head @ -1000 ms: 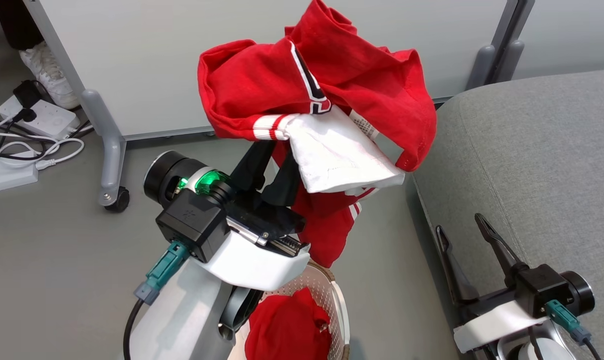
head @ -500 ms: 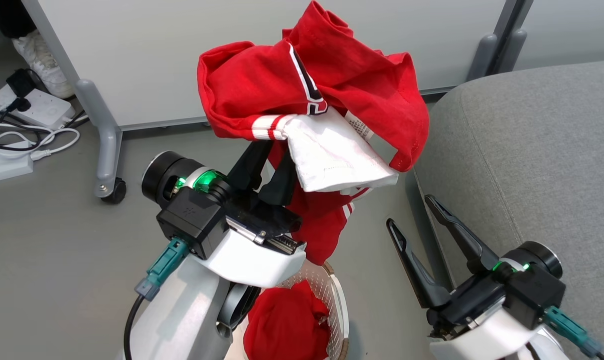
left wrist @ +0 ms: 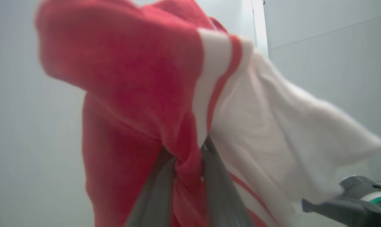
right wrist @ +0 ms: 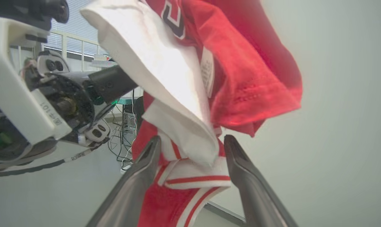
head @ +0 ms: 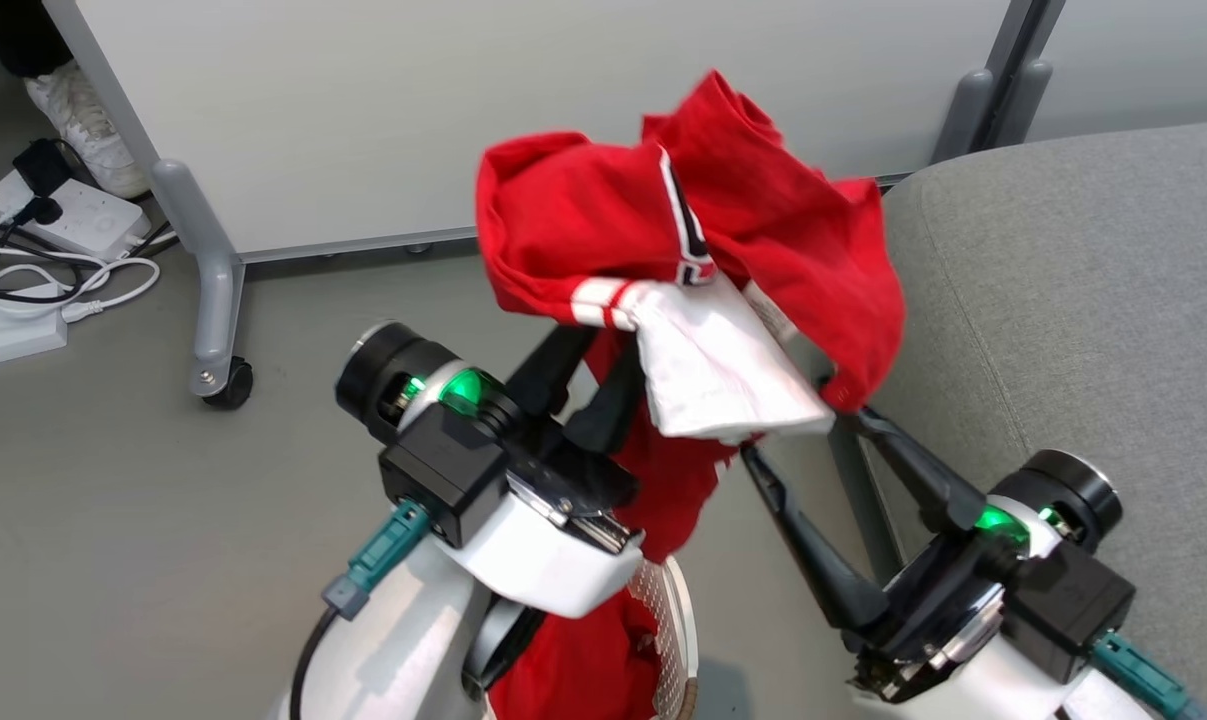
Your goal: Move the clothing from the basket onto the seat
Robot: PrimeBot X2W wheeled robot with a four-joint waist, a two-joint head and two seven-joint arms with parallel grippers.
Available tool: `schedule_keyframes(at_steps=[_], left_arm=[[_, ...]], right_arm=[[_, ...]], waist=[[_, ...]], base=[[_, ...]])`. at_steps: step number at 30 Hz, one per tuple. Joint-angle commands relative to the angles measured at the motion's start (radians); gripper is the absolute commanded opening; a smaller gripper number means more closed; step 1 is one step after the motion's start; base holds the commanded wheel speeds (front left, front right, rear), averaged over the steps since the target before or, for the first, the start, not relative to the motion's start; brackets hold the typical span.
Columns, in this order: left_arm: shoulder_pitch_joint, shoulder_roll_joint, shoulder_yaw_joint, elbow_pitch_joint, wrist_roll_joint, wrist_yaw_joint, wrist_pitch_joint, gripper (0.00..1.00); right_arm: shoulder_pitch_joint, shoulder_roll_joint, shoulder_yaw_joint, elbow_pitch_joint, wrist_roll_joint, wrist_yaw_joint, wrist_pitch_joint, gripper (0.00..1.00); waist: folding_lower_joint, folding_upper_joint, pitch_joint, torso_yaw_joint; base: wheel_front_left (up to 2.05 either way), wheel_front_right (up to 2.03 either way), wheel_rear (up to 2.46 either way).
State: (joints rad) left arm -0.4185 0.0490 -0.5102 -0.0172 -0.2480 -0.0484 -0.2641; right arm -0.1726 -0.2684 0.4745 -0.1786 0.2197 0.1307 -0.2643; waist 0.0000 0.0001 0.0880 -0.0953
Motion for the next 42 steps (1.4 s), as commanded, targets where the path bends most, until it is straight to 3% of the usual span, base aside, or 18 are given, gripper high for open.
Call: schedule_keyframes(at_steps=[1, 10, 25, 26, 27, 38, 42], left_arm=[[0.012, 0.003, -0.007, 0.001, -0.008, -0.004, -0.001, 0.0], [0.041, 0.003, -0.107, 0.012, -0.007, -0.032, -0.001, 0.0], [0.049, 0.002, -0.202, 0.035, -0.027, -0.039, -0.001, 0.0], [0.047, 0.002, -0.202, 0.036, -0.027, -0.037, -0.001, 0.0], [0.045, 0.002, -0.201, 0.038, -0.029, -0.034, -0.001, 0.0], [0.044, 0.005, -0.18, 0.11, -0.025, -0.016, 0.0, 0.0], [0.044, 0.009, -0.191, 0.2, -0.011, -0.014, 0.004, 0.0]], right_arm=[[-0.012, -0.012, 0.011, 0.003, -0.006, 0.0, 0.0, 1.0], [-0.064, -0.046, 0.089, 0.059, -0.006, 0.0, 0.0, 1.0], [-0.071, 0.044, 0.037, 0.181, -0.087, 0.0, 0.0, 1.0], [-0.075, 0.047, 0.037, 0.187, -0.087, 0.0, 0.0, 0.17], [-0.079, 0.055, 0.03, 0.19, -0.083, 0.0, 0.0, 0.0], [-0.051, 0.117, -0.048, 0.169, 0.047, 0.0, -0.001, 0.0], [-0.048, 0.129, -0.066, 0.162, 0.106, 0.0, -0.006, 0.0]], waist=[[0.0, -0.0001, -0.002, 0.001], [0.0, -0.0001, -0.014, 0.015], [0.0, -0.0001, -0.016, 0.026], [0.0, -0.0001, -0.015, 0.026], [0.0, -0.0001, -0.014, 0.027], [0.0, -0.0001, 0.001, 0.03], [0.0, -0.0001, 0.002, 0.029]], base=[[0.0, 0.0, 0.0], [0.0, 0.0, 0.0], [0.0, 0.0, 0.0], [0.0, 0.0, 0.0], [0.0, 0.0, 0.0], [0.0, 0.0, 0.0], [0.0, 0.0, 0.0]])
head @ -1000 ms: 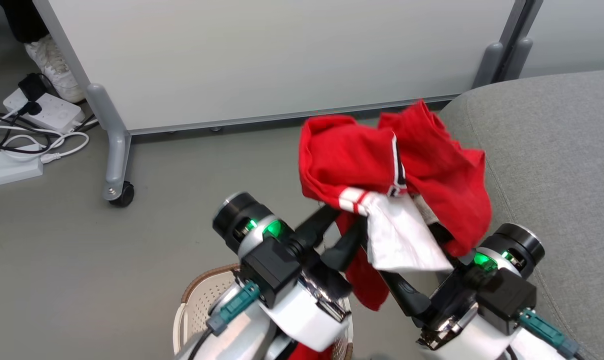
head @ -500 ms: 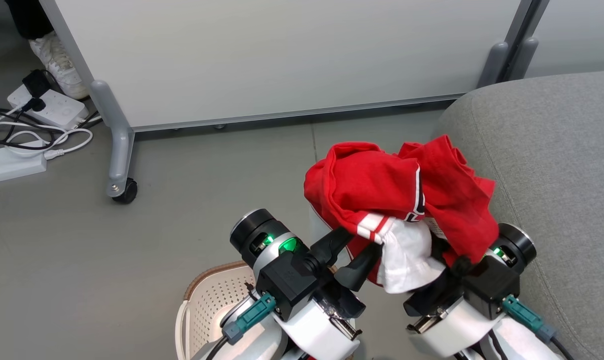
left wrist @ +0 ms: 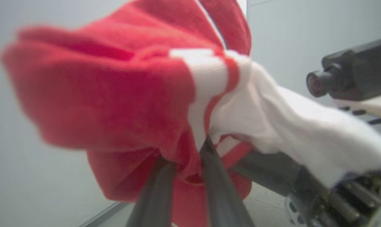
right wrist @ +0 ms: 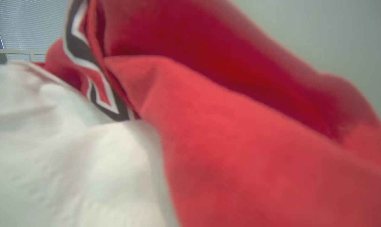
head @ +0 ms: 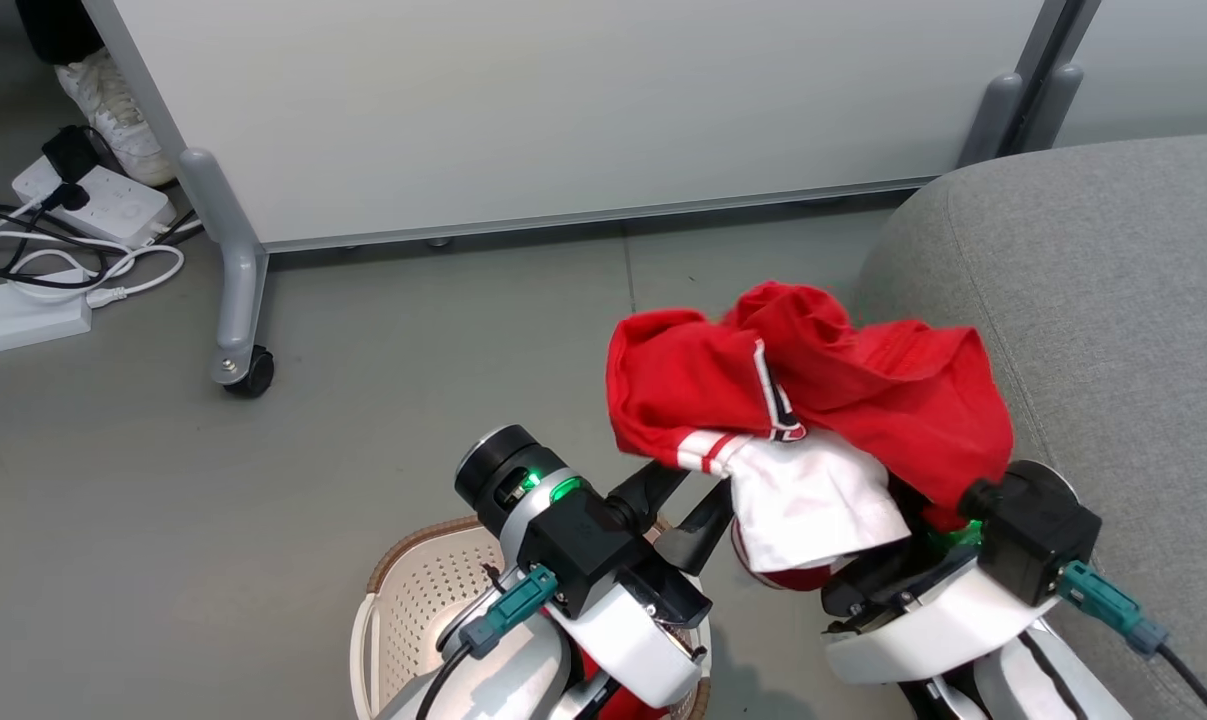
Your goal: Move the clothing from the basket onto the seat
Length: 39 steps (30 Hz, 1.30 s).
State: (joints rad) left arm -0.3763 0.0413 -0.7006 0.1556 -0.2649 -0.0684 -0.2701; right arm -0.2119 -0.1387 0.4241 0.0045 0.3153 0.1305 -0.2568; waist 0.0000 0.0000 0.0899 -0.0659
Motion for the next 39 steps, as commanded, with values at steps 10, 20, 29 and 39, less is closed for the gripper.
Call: schedule_keyframes(at_steps=[10, 20, 29, 39], left_arm=[[-0.014, 0.022, -0.029, 0.112, -0.023, -0.002, 0.012, 0.32], [-0.005, 0.012, -0.016, 0.139, -0.006, 0.005, 0.005, 1.0], [0.019, 0.011, 0.031, 0.17, 0.025, 0.002, 0.005, 1.0], [0.076, 0.02, 0.089, 0.114, 0.068, -0.039, 0.005, 1.0]], right_arm=[[0.003, 0.019, -0.057, 0.003, 0.104, 0.0, -0.014, 0.0], [0.004, 0.021, -0.098, 0.03, 0.096, 0.001, -0.011, 0.0], [0.001, -0.005, -0.192, 0.049, 0.068, 0.001, -0.01, 0.0], [0.042, -0.037, -0.327, 0.062, 0.045, 0.001, -0.01, 0.0]], waist=[[0.0, 0.0, -0.001, 0.001], [0.0, 0.0, 0.002, -0.004], [0.0, 0.0, -0.003, -0.004], [0.0, 0.0, -0.007, -0.003]], base=[[0.0, 0.0, 0.0], [0.0, 0.0, 0.0], [0.0, 0.0, 0.0], [0.0, 0.0, 0.0]])
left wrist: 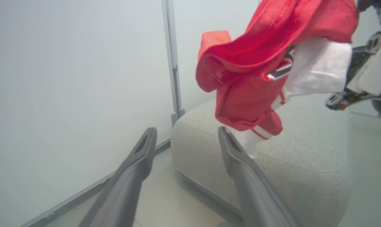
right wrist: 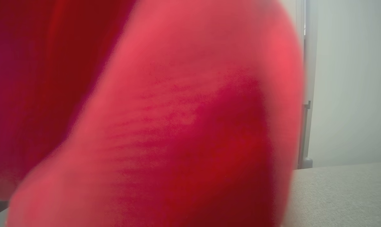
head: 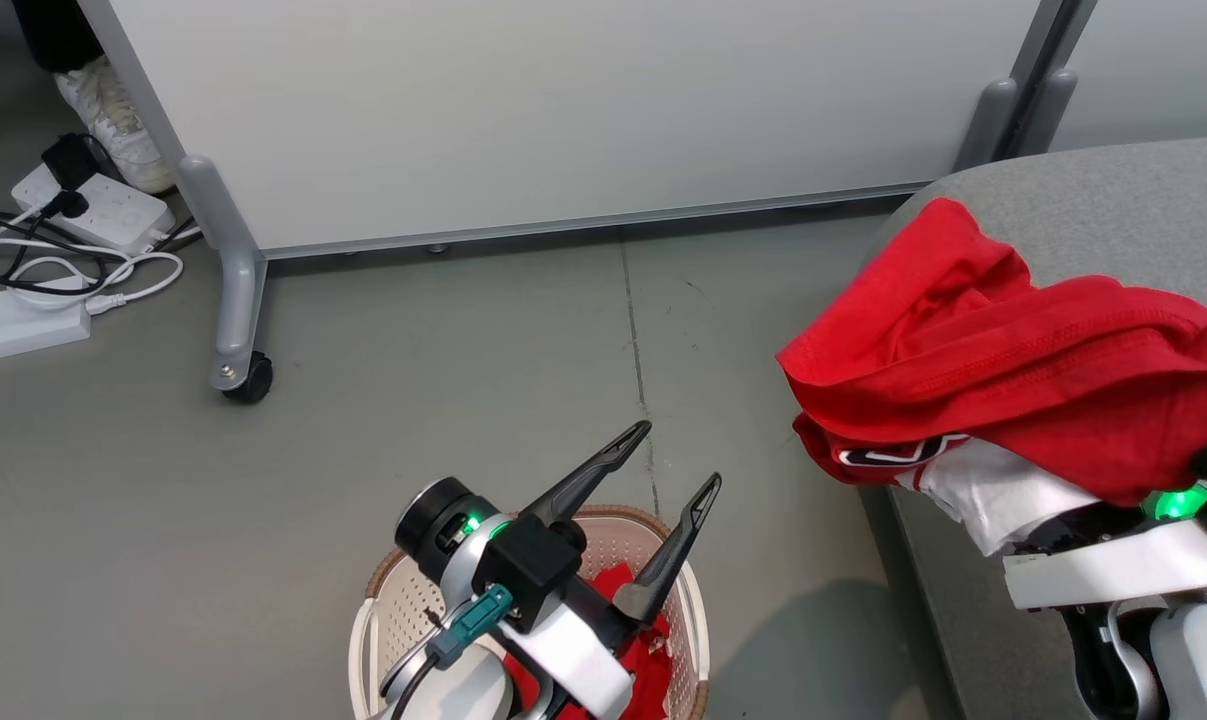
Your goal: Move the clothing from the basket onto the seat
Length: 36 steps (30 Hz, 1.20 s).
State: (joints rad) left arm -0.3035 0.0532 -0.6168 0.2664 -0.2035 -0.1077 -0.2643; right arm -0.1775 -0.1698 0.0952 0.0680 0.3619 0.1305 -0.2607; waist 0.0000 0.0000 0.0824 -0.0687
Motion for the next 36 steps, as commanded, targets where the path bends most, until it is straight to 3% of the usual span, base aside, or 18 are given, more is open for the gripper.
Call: schedule_keyframes(at_steps=[1, 7, 17, 36], left_arm=[[0.017, 0.013, 0.01, -0.005, 0.011, -0.004, 0.0, 1.0], [0.088, 0.024, 0.027, -0.021, 0.021, -0.019, 0.0, 1.0], [0.162, 0.051, -0.024, -0.003, 0.013, -0.023, 0.0, 1.0], [0.215, 0.05, -0.034, -0.008, 0.027, -0.023, 0.0, 1.0]], right_arm=[[0.01, -0.005, -0.008, -0.002, 0.001, 0.001, -0.006, 0.0], [0.052, -0.002, -0.057, 0.003, 0.0, 0.001, -0.006, 0.0], [0.123, 0.018, -0.125, 0.024, 0.006, 0.001, -0.006, 0.0], [0.155, 0.021, -0.137, 0.056, 0.02, 0.001, -0.006, 0.0]], waist=[[0.0, 0.0, -0.001, -0.001], [0.0, 0.0, -0.007, -0.001], [0.0, 0.0, -0.011, 0.005], [0.0, 0.0, -0.033, 0.008]], base=[[0.0, 0.0, 0.0], [0.0, 0.0, 0.0], [0.0, 0.0, 0.0], [0.0, 0.0, 0.0]])
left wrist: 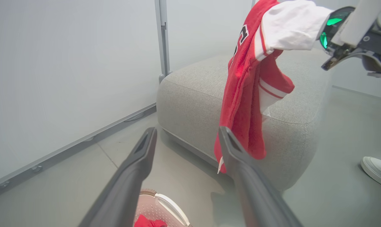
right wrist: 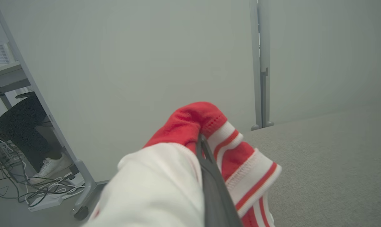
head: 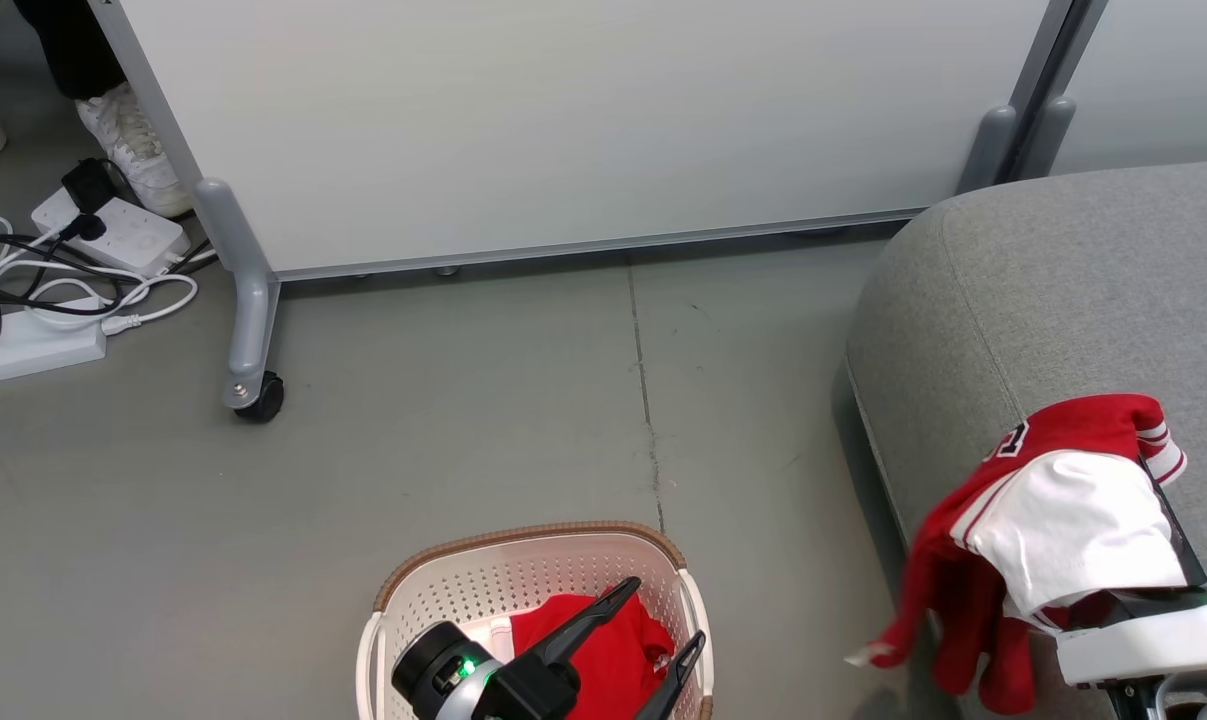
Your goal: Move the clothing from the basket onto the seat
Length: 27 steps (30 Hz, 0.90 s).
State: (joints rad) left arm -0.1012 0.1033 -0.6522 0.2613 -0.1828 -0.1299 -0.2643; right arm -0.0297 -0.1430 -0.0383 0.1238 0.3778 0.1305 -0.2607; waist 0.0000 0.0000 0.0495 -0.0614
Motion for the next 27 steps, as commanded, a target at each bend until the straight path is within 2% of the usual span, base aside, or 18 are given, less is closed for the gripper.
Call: schedule_keyframes(at_steps=[1, 17, 27], left_arm=[[0.012, 0.0, 0.002, -0.003, 0.005, -0.001, 0.0, 1.0], [0.004, -0.002, 0.009, -0.002, 0.001, -0.001, 0.0, 1.0], [-0.012, -0.007, 0.008, -0.012, 0.008, -0.001, 0.0, 1.0]], right_arm=[[0.008, -0.006, -0.004, 0.0, 0.004, 0.001, -0.006, 0.0], [-0.006, 0.0, -0.013, -0.011, 0.014, 0.001, -0.006, 0.0], [-0.023, 0.0, -0.025, -0.035, 0.015, 0.001, -0.006, 0.0]], waist=[[0.0, 0.0, -0.001, 0.001], [0.0, 0.0, 0.003, -0.001], [0.0, 0.0, 0.022, -0.076]], base=[[0.0, 0.0, 0.0], [0.0, 0.0, 0.0], [0.0, 0.0, 0.0]])
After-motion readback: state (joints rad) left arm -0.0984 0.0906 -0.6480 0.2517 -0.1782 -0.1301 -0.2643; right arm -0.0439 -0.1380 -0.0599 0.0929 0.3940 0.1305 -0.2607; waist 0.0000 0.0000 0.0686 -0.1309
